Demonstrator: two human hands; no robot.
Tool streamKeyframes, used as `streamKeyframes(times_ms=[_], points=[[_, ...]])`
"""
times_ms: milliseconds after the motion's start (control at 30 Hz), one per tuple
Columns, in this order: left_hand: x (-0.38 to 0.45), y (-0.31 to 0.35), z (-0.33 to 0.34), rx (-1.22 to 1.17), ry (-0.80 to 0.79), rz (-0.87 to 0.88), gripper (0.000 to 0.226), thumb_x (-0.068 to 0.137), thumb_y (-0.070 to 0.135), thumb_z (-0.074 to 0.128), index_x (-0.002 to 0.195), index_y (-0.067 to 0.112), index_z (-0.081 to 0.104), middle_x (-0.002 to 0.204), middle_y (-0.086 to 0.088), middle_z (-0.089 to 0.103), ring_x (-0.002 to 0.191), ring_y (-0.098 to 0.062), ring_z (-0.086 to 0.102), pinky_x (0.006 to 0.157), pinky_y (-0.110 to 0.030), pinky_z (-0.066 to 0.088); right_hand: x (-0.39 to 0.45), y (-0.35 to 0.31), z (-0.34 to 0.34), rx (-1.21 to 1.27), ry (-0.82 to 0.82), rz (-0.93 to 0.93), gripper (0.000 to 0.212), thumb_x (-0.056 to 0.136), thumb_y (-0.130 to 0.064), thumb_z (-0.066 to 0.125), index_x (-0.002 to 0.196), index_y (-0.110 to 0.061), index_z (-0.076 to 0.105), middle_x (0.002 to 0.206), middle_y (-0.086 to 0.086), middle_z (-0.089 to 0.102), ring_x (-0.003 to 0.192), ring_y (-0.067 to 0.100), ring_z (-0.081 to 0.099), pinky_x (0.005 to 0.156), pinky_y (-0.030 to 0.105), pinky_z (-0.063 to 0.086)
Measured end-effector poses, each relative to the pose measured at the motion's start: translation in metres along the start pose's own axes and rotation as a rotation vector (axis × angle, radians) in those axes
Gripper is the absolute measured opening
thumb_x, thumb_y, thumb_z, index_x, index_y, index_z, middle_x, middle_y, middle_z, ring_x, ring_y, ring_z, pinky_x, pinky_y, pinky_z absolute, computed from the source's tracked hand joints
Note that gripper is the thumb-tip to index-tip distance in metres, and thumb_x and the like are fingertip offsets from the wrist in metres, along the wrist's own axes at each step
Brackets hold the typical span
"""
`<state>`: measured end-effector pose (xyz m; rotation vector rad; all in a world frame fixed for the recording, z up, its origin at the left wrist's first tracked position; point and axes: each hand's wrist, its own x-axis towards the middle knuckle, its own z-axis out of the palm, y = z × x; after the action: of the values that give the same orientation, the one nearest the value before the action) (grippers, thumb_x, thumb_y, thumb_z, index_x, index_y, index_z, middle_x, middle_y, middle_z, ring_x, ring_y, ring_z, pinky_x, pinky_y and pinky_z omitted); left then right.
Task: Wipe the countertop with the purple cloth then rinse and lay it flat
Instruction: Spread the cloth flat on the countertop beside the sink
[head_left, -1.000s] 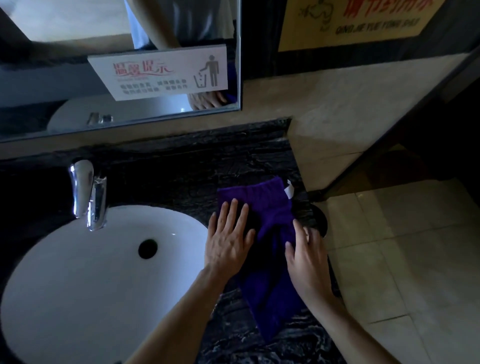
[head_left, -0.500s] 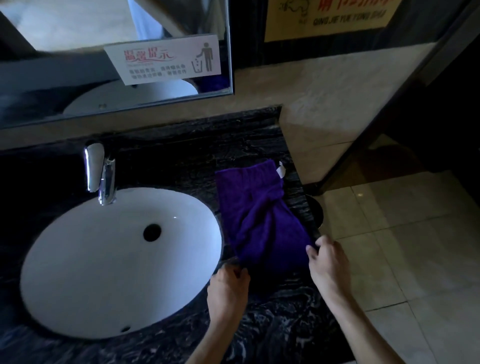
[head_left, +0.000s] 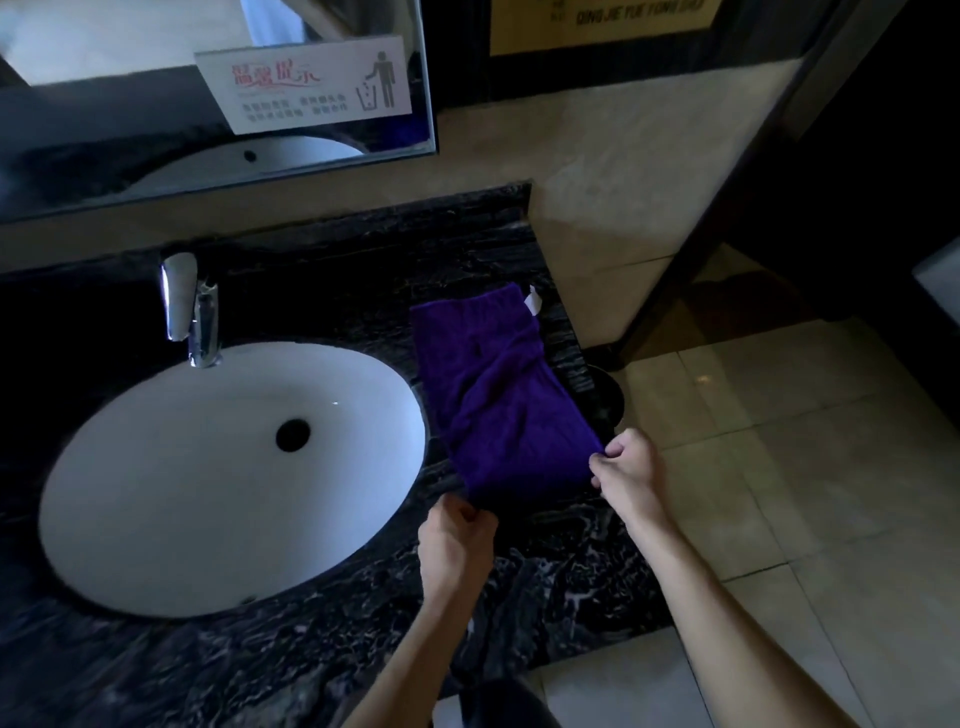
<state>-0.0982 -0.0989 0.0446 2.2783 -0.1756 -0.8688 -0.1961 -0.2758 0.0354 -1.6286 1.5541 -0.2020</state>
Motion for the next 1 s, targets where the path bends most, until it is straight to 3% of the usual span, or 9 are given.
streamKeyframes(times_ms=[100,200,433,533,567,633,733,833,1000], points=[[-0.009,-0.017,-0.004,-0.079,0.043,-0.012,0.01,0.078,0.007,0.064,0.074,0.001,0.057,0.065,-0.012,0.063,0.057,-0.028,0.058,0.05,-0.043,0.05,-0.023,0.014,-0.011,0.034,-0.024,-0.04,0.023,0.085,0.008,0.065,0.09,-0.005,0.048,0.073,0.014,0.052,0.056,0.021,0.045,0.047,0.016,0.037],[-0.015,-0.035,-0.005,0.0,0.023,0.014,0.011,0.079,0.009,0.064,0.078,0.015,0.055,0.07,-0.009,0.065,0.067,-0.035,0.064,0.057,-0.052,0.054,-0.042,0.034,-0.019,-0.101,-0.045,-0.054,0.018,0.089,-0.003,0.07,0.09,-0.001,0.052,0.07,0.006,0.051,0.056,0.014,0.044,0.046,0.018,0.034],[-0.013,-0.033,-0.023,0.342,-0.007,0.118,0.031,0.087,0.027,0.065,0.109,0.026,0.043,0.091,-0.002,0.062,0.077,-0.028,0.062,0.06,-0.039,0.049,-0.036,0.033,-0.027,-0.257,-0.086,-0.048,0.02,0.095,-0.02,0.066,0.086,-0.004,0.058,0.075,0.007,0.061,0.064,0.019,0.055,0.051,0.027,0.037],[-0.005,-0.019,-0.022,0.522,0.171,0.344,0.026,0.09,0.023,0.062,0.114,0.019,0.052,0.105,-0.005,0.06,0.091,-0.028,0.057,0.06,-0.039,0.046,-0.032,0.022,-0.02,-0.467,0.137,-0.239,0.02,0.096,-0.024,0.064,0.085,-0.009,0.058,0.086,0.013,0.064,0.081,0.033,0.063,0.062,0.034,0.044],[-0.001,-0.014,-0.016,0.55,0.199,0.481,0.031,0.088,0.019,0.063,0.118,0.015,0.056,0.113,-0.008,0.06,0.099,-0.031,0.058,0.065,-0.042,0.051,-0.034,0.017,-0.012,-0.468,0.207,-0.354,0.015,0.095,-0.022,0.065,0.094,-0.008,0.062,0.095,0.015,0.065,0.088,0.035,0.064,0.068,0.038,0.048],[0.013,-0.008,0.002,0.651,0.2,0.735,0.048,0.088,0.02,0.065,0.133,0.01,0.055,0.136,-0.016,0.055,0.122,-0.038,0.056,0.09,-0.047,0.055,-0.035,0.01,0.007,-0.472,0.207,-0.596,0.034,0.096,-0.024,0.062,0.126,-0.007,0.06,0.126,0.015,0.065,0.114,0.034,0.062,0.088,0.042,0.052],[0.029,-0.009,0.019,0.758,0.103,0.801,0.064,0.099,0.041,0.046,0.156,0.017,0.032,0.165,-0.017,0.023,0.153,-0.035,0.021,0.122,-0.05,0.027,-0.022,0.028,0.027,-0.695,0.017,-0.839,0.062,0.103,-0.042,0.045,0.158,-0.018,0.031,0.166,0.006,0.03,0.153,0.027,0.028,0.117,0.05,0.033],[0.038,-0.032,0.022,0.812,0.083,0.731,0.068,0.102,0.055,0.03,0.161,0.025,0.016,0.168,-0.013,0.008,0.156,-0.031,0.01,0.123,-0.048,0.014,-0.005,0.054,0.018,-0.799,-0.062,-0.798,0.065,0.104,-0.058,0.029,0.16,-0.023,0.027,0.169,0.0,0.02,0.156,0.022,0.02,0.119,0.057,0.028],[0.038,-0.031,0.018,0.82,0.08,0.71,0.066,0.102,0.058,0.029,0.16,0.028,0.021,0.168,-0.011,0.012,0.156,-0.029,0.011,0.123,-0.047,0.01,-0.002,0.044,0.016,-0.767,-0.015,-0.81,0.065,0.104,-0.055,0.03,0.156,-0.016,0.037,0.167,0.004,0.027,0.155,0.026,0.023,0.12,0.056,0.027]])
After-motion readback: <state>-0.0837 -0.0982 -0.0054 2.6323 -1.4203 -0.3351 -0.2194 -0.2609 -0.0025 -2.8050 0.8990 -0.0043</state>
